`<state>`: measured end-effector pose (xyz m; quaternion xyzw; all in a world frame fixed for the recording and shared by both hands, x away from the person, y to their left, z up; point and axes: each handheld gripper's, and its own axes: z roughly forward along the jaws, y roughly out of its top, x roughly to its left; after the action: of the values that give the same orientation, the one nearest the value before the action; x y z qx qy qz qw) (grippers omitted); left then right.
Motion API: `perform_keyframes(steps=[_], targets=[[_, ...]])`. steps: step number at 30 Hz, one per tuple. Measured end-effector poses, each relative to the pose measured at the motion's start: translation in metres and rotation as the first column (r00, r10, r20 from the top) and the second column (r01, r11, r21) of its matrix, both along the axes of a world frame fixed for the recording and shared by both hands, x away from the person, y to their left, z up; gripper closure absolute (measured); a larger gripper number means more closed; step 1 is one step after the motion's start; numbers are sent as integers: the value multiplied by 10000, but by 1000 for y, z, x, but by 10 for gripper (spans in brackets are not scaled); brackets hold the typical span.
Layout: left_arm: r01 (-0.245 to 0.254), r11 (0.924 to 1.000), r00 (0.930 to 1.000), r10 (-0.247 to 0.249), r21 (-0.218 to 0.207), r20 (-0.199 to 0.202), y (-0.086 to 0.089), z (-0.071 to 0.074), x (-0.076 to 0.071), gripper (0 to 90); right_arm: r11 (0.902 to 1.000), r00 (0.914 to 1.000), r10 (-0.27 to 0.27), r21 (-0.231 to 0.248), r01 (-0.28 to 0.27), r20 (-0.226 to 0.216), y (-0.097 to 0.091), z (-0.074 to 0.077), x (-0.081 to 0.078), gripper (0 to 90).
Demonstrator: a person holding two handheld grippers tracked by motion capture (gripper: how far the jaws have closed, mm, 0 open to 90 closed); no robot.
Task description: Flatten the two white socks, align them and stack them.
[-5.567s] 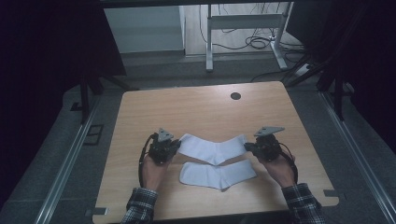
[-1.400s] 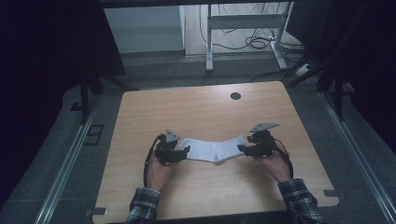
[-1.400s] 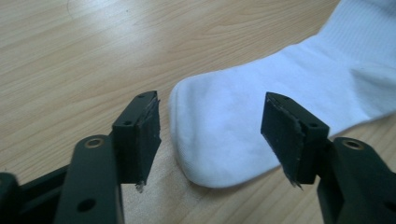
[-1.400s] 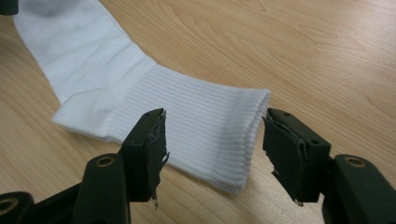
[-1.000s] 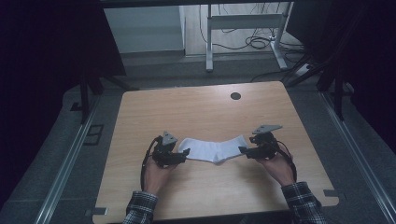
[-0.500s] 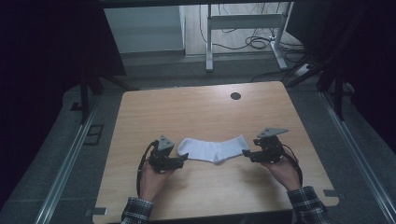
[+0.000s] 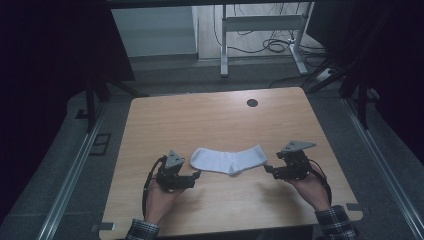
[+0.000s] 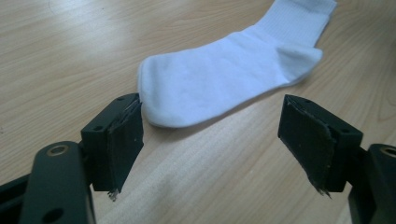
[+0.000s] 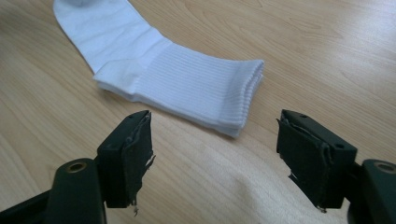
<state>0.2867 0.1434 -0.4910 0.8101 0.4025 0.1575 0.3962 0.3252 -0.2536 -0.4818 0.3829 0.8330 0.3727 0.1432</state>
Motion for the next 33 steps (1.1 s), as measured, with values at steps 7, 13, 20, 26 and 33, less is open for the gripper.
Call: perform_keyframes(steps=[7,13,20,26,33], targets=[[57,10000,10000,-57,37,-48,6,3,-14,191,9998,9998,130,-166,-127,152,-5,6,-14,209],[-29,10000,9999,30,85,-119,14,3,-30,173,9995,9992,228,-235,-220,320,-10,11,-27,176],[-60,9998,9997,64,170,-252,21,-5,-46,143,9992,9990,286,-305,-276,335,-13,6,-39,156],[-119,9993,9994,130,353,-310,25,-15,-55,136,9992,9994,247,-331,-239,250,-15,-4,-43,141],[-196,9982,9990,219,574,-394,30,-26,-63,129,9980,9995,276,-580,-267,146,-15,-21,-48,114]])
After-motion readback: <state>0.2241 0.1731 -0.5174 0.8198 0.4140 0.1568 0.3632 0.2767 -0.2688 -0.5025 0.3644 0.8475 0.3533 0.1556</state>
